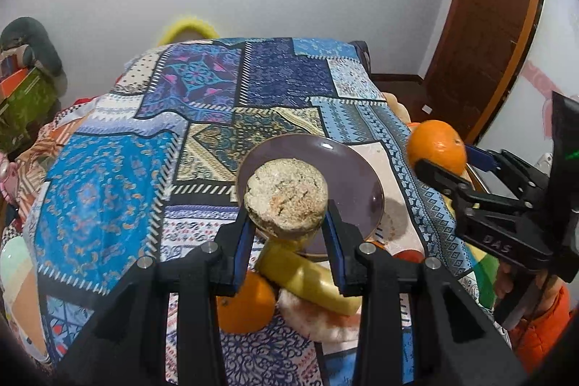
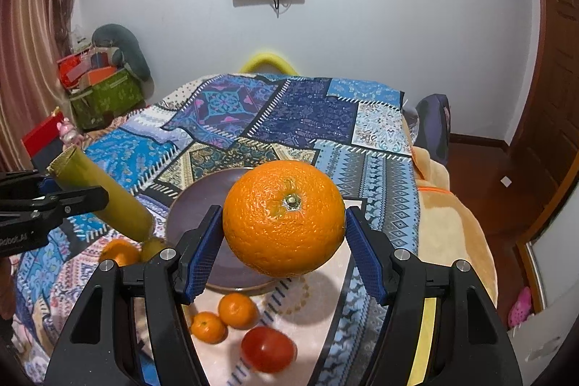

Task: Organize fruits
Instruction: 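Lift and carry the orange with the right tool while the left tool carries the cylinder over the plate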

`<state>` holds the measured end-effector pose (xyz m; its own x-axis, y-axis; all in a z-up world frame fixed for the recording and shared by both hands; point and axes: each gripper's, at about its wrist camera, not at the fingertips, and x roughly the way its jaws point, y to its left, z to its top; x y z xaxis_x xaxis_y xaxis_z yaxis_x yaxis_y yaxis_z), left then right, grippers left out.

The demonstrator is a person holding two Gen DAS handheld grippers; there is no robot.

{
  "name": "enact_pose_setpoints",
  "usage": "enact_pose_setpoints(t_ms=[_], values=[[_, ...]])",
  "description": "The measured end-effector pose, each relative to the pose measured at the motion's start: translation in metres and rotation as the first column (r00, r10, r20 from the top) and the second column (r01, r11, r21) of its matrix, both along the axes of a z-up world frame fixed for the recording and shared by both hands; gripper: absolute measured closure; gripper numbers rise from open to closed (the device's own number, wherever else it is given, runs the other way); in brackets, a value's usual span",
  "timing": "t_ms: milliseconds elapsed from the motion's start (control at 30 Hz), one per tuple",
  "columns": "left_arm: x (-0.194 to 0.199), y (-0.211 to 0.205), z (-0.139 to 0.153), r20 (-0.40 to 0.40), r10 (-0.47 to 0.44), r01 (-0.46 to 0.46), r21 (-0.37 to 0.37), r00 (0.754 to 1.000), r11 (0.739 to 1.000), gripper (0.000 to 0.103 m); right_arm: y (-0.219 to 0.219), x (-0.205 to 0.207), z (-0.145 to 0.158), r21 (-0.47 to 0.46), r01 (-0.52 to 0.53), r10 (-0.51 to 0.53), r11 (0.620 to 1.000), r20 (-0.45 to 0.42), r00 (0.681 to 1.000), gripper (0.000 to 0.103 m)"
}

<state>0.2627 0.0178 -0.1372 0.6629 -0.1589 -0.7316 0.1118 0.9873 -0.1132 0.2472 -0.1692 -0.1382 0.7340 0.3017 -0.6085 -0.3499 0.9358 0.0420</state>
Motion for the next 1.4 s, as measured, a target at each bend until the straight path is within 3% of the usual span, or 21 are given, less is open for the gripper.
enact_pose_setpoints(t_ms=[333, 467, 633, 733, 967, 1200, 1400], values=[[0.034, -0.019, -0.025, -0.069, -0.075, 0.073, -0.029, 0.995, 0.997, 0.067, 0.006, 0.038, -0.031, -0.032, -0.013, 0.011, 0.999, -0.082, 0.997, 0.039], [0.053, -0.015, -0.040, -0.130, -0.102, 0.090, -0.096, 0.986, 0.991, 0.067, 0.011, 0.050, -0.043, -0.051, -0.025, 0.019, 0.998, -0.113, 0.993, 0.039], [0.075, -0.008, -0.058, -0.174, -0.076, 0.058, -0.107, 0.982, 0.993, 0.066, 0.018, 0.064, -0.052, -0.073, -0.047, 0.038, 0.996, -0.131, 0.991, 0.039], [0.085, 0.002, -0.059, -0.177, -0.065, 0.037, -0.157, 0.982, 0.987, 0.066, 0.021, 0.071, -0.056, -0.080, -0.053, 0.041, 0.995, -0.141, 0.989, 0.039], [0.108, 0.022, -0.063, -0.182, -0.007, -0.029, -0.190, 0.983, 0.981, 0.062, 0.030, 0.088, -0.070, -0.083, -0.056, 0.040, 0.995, -0.183, 0.982, 0.039], [0.124, 0.033, -0.075, -0.220, 0.051, -0.092, -0.182, 0.974, 0.979, 0.055, 0.032, 0.099, -0.080, -0.086, -0.066, 0.044, 0.994, -0.236, 0.971, 0.038], [0.123, 0.025, -0.082, -0.223, 0.031, -0.060, -0.124, 0.974, 0.990, 0.054, 0.033, 0.101, -0.081, -0.084, -0.072, 0.049, 0.994, -0.248, 0.968, 0.038]])
